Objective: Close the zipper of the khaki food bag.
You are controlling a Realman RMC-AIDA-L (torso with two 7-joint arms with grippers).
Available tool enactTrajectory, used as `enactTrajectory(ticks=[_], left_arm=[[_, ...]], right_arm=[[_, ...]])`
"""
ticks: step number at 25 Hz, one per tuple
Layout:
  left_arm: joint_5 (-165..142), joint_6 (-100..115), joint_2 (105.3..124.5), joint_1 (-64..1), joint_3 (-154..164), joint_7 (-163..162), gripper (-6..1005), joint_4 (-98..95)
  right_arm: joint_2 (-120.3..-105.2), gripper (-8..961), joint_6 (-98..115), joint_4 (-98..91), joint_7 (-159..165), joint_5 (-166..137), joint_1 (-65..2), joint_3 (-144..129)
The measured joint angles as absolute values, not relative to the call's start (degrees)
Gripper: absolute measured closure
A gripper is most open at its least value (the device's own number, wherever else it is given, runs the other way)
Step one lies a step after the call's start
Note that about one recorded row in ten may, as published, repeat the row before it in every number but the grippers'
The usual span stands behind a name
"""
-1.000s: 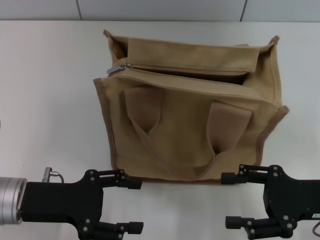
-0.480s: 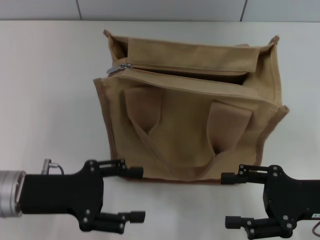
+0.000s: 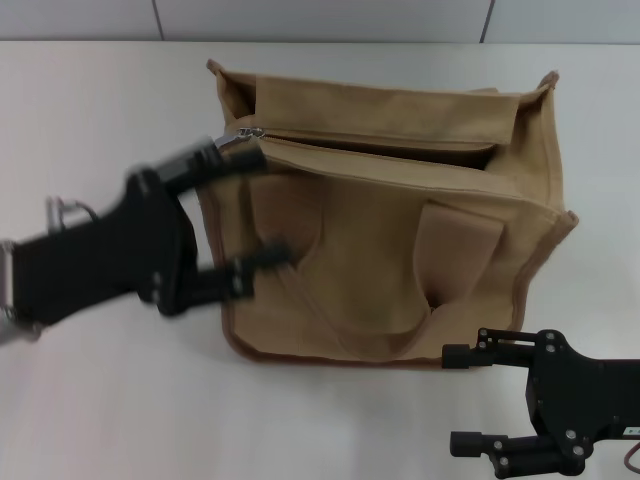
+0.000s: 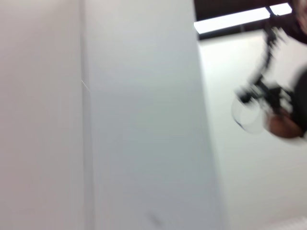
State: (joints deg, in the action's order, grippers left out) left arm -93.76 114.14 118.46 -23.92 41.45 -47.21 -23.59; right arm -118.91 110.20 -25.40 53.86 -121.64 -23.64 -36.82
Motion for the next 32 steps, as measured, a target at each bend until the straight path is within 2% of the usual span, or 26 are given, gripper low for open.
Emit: enactTrajectory(ticks=[4,11,16,21,28,32], left_arm=[[-79.3,112.8,118.5,-24.2,41.3,-46.2,227,-21.0],[-71.5,105.1,118.01,-22.9,41.1,-42.4,233,-20.2],[-77.5,97.2,114.6,-19.5,41.1,-40.6,238,-20.7],[-83.2,95.2,113.64,-17.7,41.1,-39.5,242,-20.8],[-87.5,94.2,113.73,-18.0,41.1,-39.5,249,-20.9],[-88.6,91.3,114.99,-20.0,42.7,-39.3,253,-21.6]], right_arm=[[-118.91,185,110.2,-25.4,53.7,-121.6,-23.5,-36.8],[-118.91,185,110.4,-25.5,53.4,-121.5,-23.4,-36.7],[-118.91,186,110.4,-25.5,53.4,-121.5,-23.5,-36.6],[-118.77,186,110.2,-25.5,53.3,-121.5,-23.5,-36.4],[-118.62,186,110.1,-25.6,53.4,-121.5,-23.6,-36.4],[-118.59,186,110.1,-25.6,53.4,-121.5,-23.6,-36.4]])
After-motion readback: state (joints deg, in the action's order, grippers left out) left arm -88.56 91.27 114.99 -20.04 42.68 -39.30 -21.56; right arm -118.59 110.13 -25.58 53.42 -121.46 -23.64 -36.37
